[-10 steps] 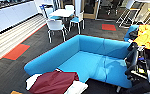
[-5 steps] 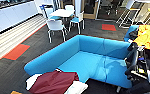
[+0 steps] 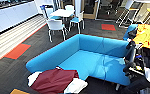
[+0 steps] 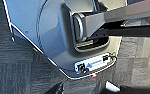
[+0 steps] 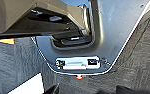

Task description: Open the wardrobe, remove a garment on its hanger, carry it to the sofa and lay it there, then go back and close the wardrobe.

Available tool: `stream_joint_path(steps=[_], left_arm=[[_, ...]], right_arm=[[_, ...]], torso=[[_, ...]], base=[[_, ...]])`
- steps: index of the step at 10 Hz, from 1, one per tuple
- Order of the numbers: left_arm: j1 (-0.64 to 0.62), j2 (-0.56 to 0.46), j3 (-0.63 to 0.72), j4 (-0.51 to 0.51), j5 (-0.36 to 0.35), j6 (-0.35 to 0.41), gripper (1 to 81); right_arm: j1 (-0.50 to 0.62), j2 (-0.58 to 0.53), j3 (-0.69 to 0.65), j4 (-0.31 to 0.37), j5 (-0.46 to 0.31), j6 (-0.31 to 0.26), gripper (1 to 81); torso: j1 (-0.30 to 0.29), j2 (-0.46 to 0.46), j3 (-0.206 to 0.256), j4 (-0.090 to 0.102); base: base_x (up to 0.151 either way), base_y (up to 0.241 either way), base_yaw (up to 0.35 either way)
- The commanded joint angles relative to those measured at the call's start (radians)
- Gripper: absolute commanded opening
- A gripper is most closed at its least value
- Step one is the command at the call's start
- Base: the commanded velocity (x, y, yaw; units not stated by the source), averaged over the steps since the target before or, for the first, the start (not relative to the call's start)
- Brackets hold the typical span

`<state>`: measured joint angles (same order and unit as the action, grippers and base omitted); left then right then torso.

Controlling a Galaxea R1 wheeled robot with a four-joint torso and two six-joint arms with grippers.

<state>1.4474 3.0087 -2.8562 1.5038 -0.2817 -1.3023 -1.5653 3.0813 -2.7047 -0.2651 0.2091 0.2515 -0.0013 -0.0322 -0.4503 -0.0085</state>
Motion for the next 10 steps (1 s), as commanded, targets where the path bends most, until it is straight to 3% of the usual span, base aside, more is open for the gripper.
stream_joint_path(steps=[1, 5, 8, 9, 10], left_arm=[[0.005, -0.005, -0.003, 0.012, 0.033, 0.008, 81.1], [0.006, -0.003, -0.003, 0.012, 0.033, 0.009, 81.1], [0.006, -0.003, -0.003, 0.012, 0.024, 0.009, 81.1], [0.008, -0.003, -0.003, 0.012, 0.026, 0.009, 81.1], [0.008, -0.003, -0.003, 0.01, 0.032, 0.008, 81.1]], right_arm=[[-0.013, 0.012, 0.007, -0.005, -0.065, -0.001, 81.1], [-0.013, 0.012, 0.005, -0.006, -0.065, -0.001, 81.1], [-0.016, 0.012, 0.005, -0.006, -0.063, -0.001, 81.1], [-0.017, 0.012, 0.005, -0.006, -0.065, -0.001, 81.1], [-0.019, 0.012, 0.005, -0.006, -0.063, -0.001, 81.1]], torso=[[0.001, 0.0, 0.0, 0.0], [0.001, 0.0, 0.0, 0.0], [0.001, -0.001, 0.0, 0.0], [0.001, -0.001, 0.074, 0.0], [0.001, -0.001, 0.101, 0.0]], base=[[-0.107, 0.0, 0.0], [-0.097, 0.0, 0.0], [0.0, 0.0, 0.0], [0.0, 0.0, 0.0], [0.0, 0.0, 0.0]])
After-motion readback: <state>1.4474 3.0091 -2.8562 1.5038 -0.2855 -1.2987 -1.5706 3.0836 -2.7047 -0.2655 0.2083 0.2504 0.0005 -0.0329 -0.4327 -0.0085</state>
